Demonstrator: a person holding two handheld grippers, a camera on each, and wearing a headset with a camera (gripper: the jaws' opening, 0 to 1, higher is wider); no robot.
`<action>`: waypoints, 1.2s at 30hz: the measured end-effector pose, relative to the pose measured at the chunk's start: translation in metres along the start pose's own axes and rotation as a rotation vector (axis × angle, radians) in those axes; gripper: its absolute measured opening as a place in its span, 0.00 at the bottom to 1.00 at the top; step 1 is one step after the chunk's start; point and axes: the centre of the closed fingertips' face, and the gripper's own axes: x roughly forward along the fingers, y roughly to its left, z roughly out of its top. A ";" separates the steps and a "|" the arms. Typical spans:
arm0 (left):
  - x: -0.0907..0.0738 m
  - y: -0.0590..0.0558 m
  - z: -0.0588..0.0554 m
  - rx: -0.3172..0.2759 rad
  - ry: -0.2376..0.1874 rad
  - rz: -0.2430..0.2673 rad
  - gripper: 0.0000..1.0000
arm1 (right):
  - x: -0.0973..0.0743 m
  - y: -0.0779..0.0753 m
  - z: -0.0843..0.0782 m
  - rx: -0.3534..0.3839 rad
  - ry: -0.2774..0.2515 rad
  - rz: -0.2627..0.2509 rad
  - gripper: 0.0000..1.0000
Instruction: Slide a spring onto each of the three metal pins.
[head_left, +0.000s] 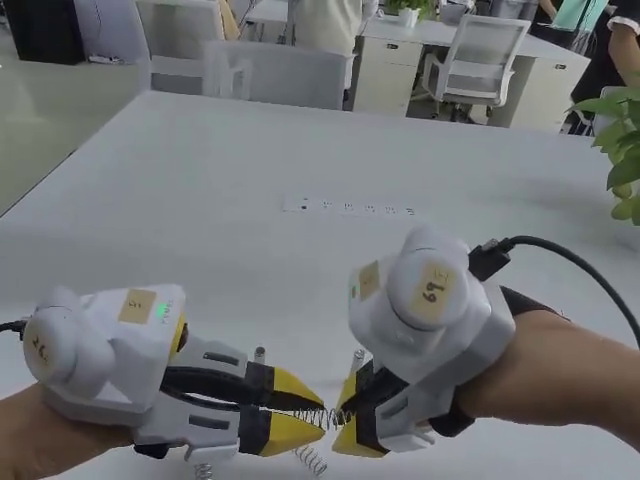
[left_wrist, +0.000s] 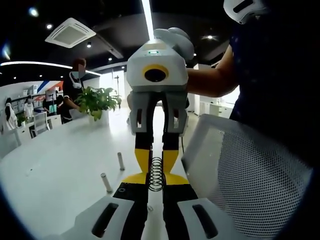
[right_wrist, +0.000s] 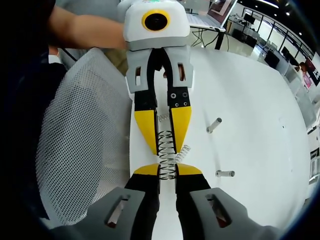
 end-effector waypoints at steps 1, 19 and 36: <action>0.000 0.000 0.000 0.001 -0.001 0.000 0.03 | -0.001 0.000 0.000 0.005 0.001 0.001 0.08; 0.002 -0.003 0.002 0.002 -0.007 -0.006 0.03 | -0.024 0.004 0.022 0.051 -0.030 -0.010 0.07; 0.004 -0.004 0.012 0.010 -0.041 -0.012 0.03 | -0.036 0.005 0.038 0.009 0.064 -0.001 0.07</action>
